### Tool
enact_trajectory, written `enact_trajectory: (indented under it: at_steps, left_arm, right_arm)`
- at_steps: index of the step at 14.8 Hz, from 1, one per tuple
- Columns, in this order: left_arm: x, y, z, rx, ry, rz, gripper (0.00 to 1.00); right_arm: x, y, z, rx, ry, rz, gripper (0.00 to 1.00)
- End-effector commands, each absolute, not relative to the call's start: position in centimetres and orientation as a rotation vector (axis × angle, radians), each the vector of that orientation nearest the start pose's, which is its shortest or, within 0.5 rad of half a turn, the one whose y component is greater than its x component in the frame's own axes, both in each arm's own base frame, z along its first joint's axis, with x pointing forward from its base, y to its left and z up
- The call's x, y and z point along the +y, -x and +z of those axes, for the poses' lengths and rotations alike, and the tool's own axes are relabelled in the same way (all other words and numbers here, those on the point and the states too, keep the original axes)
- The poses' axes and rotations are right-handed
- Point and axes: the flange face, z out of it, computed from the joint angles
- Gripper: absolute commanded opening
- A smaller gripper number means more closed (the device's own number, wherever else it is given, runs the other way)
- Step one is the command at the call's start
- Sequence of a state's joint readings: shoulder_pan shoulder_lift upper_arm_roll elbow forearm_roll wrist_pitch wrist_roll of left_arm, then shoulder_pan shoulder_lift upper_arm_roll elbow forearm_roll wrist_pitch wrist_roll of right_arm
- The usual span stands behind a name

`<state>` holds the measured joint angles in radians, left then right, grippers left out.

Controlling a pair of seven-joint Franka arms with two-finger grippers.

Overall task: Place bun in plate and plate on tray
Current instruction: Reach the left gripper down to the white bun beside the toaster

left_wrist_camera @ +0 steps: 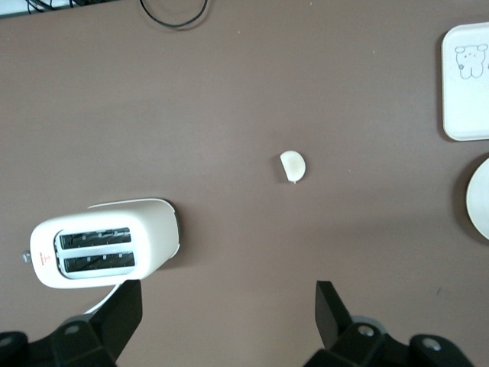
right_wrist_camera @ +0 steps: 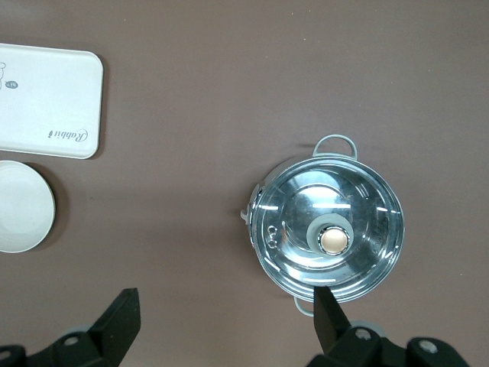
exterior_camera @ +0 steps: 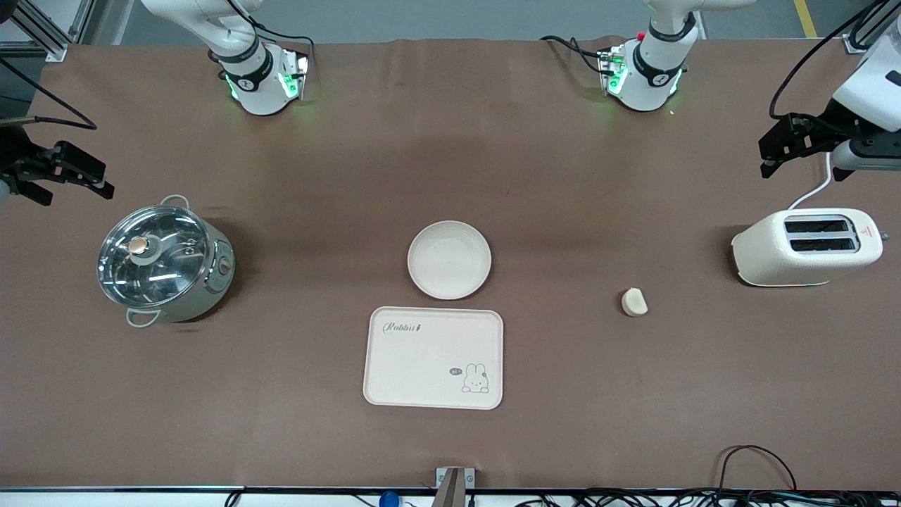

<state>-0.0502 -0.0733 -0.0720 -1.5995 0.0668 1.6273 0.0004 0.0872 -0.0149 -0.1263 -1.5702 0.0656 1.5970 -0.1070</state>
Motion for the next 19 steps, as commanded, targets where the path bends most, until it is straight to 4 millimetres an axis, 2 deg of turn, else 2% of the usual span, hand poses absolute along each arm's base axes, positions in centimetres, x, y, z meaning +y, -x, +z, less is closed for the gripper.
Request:
enact_trajectory:
  at_steps: [1,3,5,6,7,9,11,12,13,14,15,17,19]
  left_arm:
    - [-5.0,-54.4,66.4,0.223,3.067,-0.184,1.0]
    - [-4.8,-54.6,65.9,0.218,3.064,-0.161,1.0]
    - [-4.8,-56.0,61.2,0.226,3.079,-0.017,1.0]
    - [-4.9,-57.8,58.3,0.226,3.087,0.028,1.0]
    - [-5.7,-60.1,54.7,0.236,3.109,0.029,1.0]
    - [-6.9,-63.6,46.4,0.227,3.137,0.057,1.0]
    - [-8.2,-65.7,39.0,0.229,3.149,0.084,1.0]
    - [-8.7,-66.5,35.0,0.166,3.159,0.107,1.0]
    - [-8.7,-66.6,31.5,0.077,3.165,0.112,1.0]
    - [-9.1,-66.2,28.9,0.037,3.176,0.068,1.0]
    - [-9.9,-65.0,26.5,0.032,3.186,0.009,1.0]
    - [-10.2,-63.2,23.5,0.003,3.193,-0.036,1.0]
    - [-10.4,-62.4,22.3,-0.048,3.2,-0.056,1.0]
  right_arm:
    - [-1.8,-54.8,63.4,-0.082,3.073,-0.061,1.0]
    - [-1.8,-54.8,63.4,-0.084,3.078,-0.066,1.0]
    - [-1.9,-54.9,63.4,-0.084,3.083,-0.065,1.0]
    - [-1.9,-54.9,63.4,-0.084,3.083,-0.068,1.0]
    - [-1.8,-54.9,63.5,-0.087,3.083,-0.07,1.0]
    - [-1.6,-55.0,63.4,-0.091,3.083,-0.067,1.0]
    - [-1.5,-55.4,63.0,-0.085,3.072,-0.071,1.0]
    - [-1.5,-55.6,62.8,-0.082,3.068,-0.071,1.0]
    - [-1.3,-55.9,62.5,-0.086,3.069,-0.071,1.0]
    - [-0.9,-56.2,61.8,-0.095,3.068,-0.052,1.0]
    - [-0.5,-56.4,61.4,-0.103,3.065,-0.042,1.0]
    - [-0.2,-57.3,60.4,-0.1,3.043,-0.044,1.0]
    - [0.6,-58.0,59.5,-0.107,3.019,-0.041,1.0]
